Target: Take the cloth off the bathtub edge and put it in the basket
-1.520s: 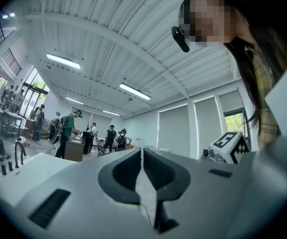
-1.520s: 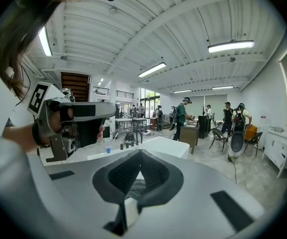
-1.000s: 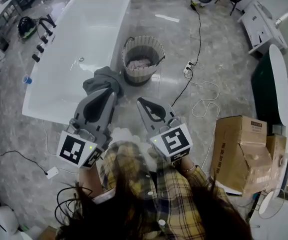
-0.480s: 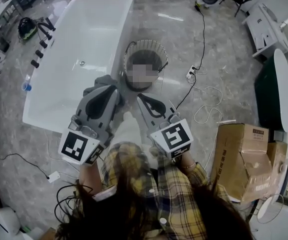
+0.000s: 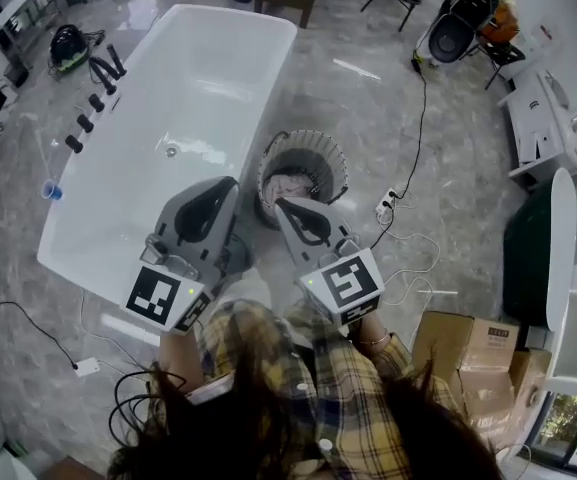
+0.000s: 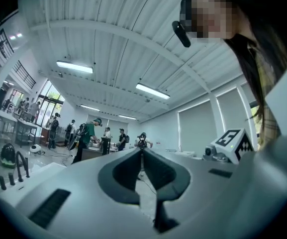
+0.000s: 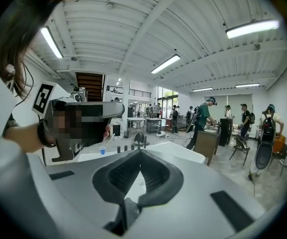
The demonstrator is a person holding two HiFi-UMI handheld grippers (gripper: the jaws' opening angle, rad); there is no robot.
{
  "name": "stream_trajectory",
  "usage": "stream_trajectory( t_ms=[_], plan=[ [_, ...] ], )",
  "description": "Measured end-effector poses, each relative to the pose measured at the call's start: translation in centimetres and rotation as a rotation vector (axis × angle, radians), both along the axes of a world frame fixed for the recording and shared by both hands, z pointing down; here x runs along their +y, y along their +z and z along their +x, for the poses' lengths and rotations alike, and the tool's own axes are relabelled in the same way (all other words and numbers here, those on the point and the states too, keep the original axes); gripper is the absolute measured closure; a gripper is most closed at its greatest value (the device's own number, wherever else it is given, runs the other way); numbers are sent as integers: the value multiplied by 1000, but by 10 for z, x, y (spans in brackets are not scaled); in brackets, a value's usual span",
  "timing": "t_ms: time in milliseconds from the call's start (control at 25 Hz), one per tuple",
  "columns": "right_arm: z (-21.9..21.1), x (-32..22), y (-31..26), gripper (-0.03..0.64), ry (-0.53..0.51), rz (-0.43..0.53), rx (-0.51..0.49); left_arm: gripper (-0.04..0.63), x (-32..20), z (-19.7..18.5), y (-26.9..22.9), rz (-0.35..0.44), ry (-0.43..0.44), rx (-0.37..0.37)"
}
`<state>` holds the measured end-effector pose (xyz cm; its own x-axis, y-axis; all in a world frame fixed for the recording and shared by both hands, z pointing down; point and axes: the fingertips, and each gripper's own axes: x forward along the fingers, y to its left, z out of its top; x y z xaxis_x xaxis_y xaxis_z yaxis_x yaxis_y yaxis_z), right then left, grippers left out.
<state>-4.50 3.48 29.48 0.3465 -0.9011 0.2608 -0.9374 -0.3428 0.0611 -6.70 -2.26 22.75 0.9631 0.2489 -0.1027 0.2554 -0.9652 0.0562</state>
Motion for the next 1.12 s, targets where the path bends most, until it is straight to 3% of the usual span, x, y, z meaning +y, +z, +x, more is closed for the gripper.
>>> stream_trajectory(
  t_ms=[240,480,800,1120],
  plan=[
    [24,-61,5,601,-129,-54,-4,568,-59,18,9,-5,-135,-20],
    [26,-111,20,601,-268,-93,-16,568,-106,3,25,-40,-281,-51],
    [12,-151,49,601,-435,-134,-61,568,-136,-29,57,-74,-457,-136],
    [16,-175,61,601,-651,-171,-93,568,-151,-41,61,-119,-710,-145]
  ],
)
